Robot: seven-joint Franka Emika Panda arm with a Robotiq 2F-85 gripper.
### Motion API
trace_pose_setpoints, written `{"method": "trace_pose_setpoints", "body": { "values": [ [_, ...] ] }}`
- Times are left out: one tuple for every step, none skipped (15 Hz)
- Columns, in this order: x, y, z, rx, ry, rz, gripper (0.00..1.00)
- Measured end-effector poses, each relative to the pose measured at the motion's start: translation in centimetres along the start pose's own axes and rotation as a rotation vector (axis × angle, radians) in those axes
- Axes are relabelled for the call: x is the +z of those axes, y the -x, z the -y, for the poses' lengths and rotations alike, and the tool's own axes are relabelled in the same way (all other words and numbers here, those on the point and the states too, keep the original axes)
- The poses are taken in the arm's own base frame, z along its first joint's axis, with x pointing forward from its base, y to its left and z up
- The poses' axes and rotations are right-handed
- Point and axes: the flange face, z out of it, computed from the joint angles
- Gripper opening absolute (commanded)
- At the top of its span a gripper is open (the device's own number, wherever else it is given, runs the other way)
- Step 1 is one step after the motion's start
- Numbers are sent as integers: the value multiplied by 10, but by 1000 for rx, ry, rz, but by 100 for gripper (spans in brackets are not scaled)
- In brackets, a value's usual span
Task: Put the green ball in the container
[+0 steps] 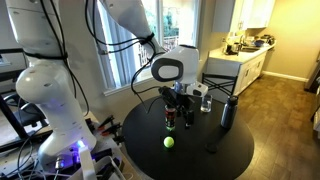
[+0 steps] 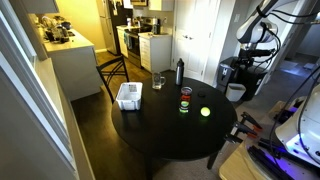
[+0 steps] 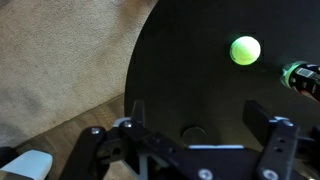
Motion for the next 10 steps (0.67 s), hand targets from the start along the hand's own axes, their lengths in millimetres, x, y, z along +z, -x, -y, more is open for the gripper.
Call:
{"method": "trace_pose_setpoints", "body": {
  "values": [
    [2,-1,1,-3,-3,4,100],
    [4,-2,2,-5,-10,8,100],
    [4,-2,2,-6,-20,14,100],
    [3,-2,3,-11,-29,28,100],
    [2,-1,3,-17,-38,48,100],
    [-1,-1,3,-19,-44,61,100],
    [-3,-2,3,-20,-47,63,100],
    [-5,-2,3,-20,-48,64,100],
    [-5,-2,3,-20,-49,66,100],
    [-5,-2,3,-20,-49,66,100]
  ]
}}
